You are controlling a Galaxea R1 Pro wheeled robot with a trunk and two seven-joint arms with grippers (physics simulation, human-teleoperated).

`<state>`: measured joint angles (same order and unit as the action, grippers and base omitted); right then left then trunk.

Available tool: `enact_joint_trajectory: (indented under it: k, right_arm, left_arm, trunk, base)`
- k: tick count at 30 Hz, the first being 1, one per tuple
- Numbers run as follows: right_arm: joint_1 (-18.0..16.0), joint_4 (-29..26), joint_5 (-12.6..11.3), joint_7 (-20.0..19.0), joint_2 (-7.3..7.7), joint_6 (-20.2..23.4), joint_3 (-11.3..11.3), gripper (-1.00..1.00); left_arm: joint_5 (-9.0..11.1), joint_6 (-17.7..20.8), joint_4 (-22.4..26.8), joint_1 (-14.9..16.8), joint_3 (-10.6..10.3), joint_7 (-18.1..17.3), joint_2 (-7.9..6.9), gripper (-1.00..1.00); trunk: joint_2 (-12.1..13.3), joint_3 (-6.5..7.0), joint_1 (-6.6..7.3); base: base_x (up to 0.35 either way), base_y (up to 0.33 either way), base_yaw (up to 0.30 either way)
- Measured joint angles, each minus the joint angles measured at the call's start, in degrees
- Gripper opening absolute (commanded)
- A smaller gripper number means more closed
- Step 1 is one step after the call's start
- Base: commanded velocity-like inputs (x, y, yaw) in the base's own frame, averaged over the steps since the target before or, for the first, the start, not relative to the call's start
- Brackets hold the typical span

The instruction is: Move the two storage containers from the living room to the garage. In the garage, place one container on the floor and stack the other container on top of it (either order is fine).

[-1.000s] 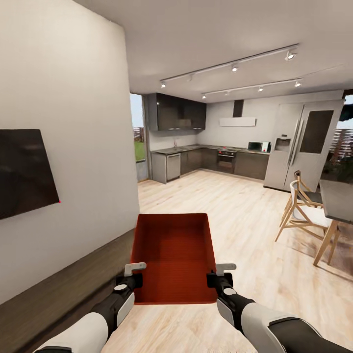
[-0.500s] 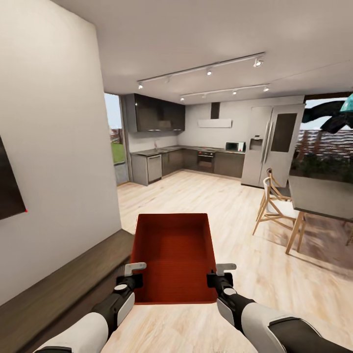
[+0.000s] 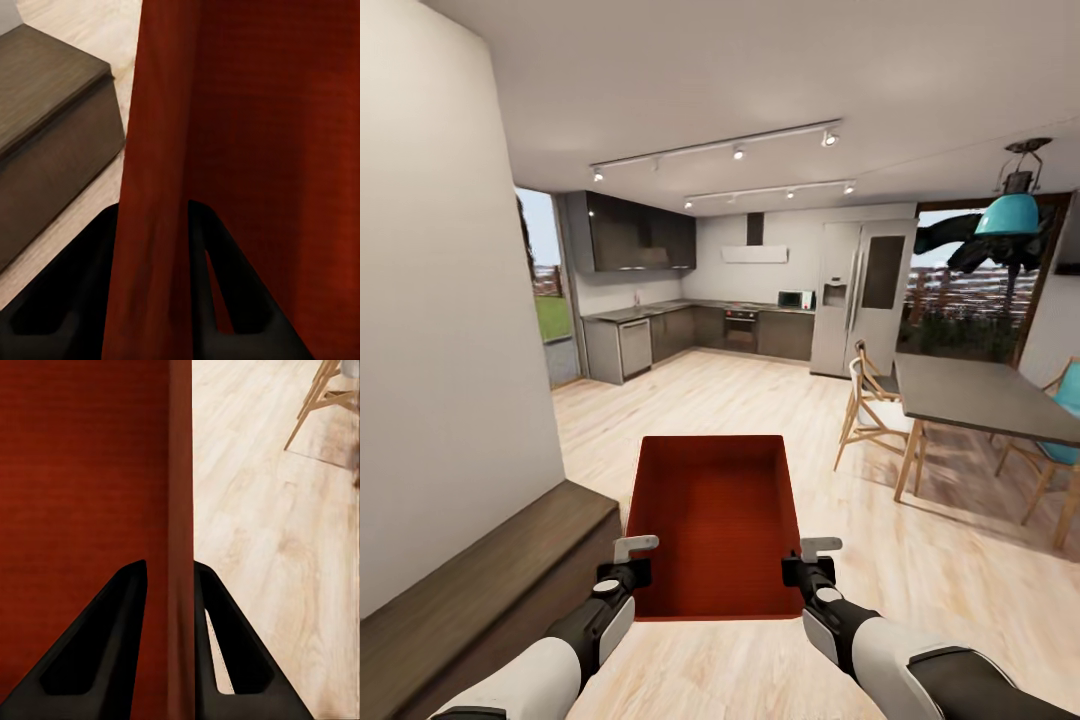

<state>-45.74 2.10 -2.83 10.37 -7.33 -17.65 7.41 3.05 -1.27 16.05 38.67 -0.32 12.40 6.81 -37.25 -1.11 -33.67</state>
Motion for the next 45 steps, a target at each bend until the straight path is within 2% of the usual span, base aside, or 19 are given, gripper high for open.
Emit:
enact_joint_trajectory:
  k: [45]
  right_arm:
    - [0.0, 0.1, 0.0, 0.0, 0.0, -0.1, 0.0, -1.0]
  left_arm:
    - [0.0, 0.0, 0.0, 0.0, 0.0, 0.0, 0.0, -1.0]
  trunk:
    - [-0.1, 1.2, -0.01]
  base:
    - [0.0, 0.0, -0.277]
